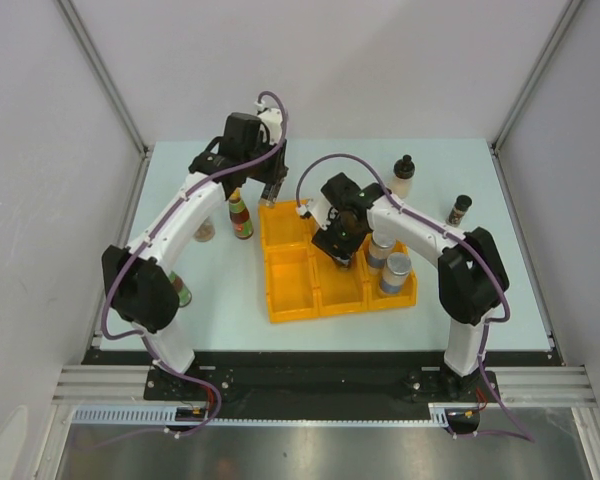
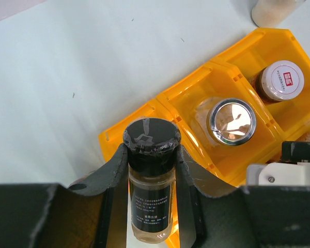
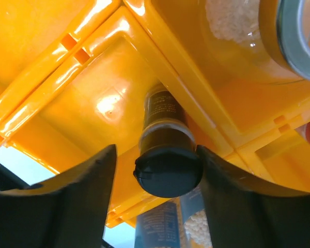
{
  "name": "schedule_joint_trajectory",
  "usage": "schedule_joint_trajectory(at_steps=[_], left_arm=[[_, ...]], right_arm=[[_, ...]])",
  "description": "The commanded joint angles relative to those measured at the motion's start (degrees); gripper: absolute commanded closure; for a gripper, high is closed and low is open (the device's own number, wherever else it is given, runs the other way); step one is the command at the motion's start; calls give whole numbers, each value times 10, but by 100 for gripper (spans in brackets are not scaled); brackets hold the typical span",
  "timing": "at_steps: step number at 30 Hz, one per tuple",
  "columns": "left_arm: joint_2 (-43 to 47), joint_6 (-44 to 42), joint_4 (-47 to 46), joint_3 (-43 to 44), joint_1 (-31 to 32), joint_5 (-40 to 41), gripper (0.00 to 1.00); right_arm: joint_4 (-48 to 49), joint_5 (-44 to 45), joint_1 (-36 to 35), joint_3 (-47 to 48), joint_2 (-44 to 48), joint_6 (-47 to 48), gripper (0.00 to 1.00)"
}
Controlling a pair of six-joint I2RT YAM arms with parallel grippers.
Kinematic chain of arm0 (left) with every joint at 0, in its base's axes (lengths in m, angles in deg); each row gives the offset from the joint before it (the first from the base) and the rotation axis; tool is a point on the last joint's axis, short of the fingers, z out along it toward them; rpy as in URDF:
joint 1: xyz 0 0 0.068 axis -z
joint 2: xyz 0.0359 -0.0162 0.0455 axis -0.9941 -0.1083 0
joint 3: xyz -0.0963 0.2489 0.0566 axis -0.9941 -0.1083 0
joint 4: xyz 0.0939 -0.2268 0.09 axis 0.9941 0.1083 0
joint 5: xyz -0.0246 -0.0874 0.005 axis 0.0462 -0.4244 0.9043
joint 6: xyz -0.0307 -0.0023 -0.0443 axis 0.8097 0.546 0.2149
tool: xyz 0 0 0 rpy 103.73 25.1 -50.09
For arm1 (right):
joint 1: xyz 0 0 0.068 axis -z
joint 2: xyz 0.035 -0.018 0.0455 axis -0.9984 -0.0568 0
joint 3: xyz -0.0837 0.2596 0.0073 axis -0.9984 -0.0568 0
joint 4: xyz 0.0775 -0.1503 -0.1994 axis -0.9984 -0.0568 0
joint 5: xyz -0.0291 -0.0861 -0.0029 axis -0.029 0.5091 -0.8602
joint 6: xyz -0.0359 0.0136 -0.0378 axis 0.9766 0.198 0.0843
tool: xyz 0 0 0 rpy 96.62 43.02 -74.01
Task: Organize the condiment bottles
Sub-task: Pick up the bottle from the storage box, then place the bottle in the storage box.
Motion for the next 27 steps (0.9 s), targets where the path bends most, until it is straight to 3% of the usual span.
schedule_joint_trajectory(at_steps=[1,9,13,19,25,27], left_arm=[[36,-8,-22,-5,-3,1,100],[56,-26,-37,-29,-3,-22,100],[104,-31,-90,-98,-3,-46,100],[178,-22,-248,-231,9,-79,100],[177,5,-239,-214,41,-107,100],[182,16,-242,-204,42,-126,100]], right_arm=[[-9,11,-1,-1,18,1,29],[-10,14,0,13,60,-4,14],[-19,2,16,53,110,5,8],[-52,-131,80,123,167,12,4],[-76,-308,133,117,167,9,0],[-77,-416,149,105,164,19,0]])
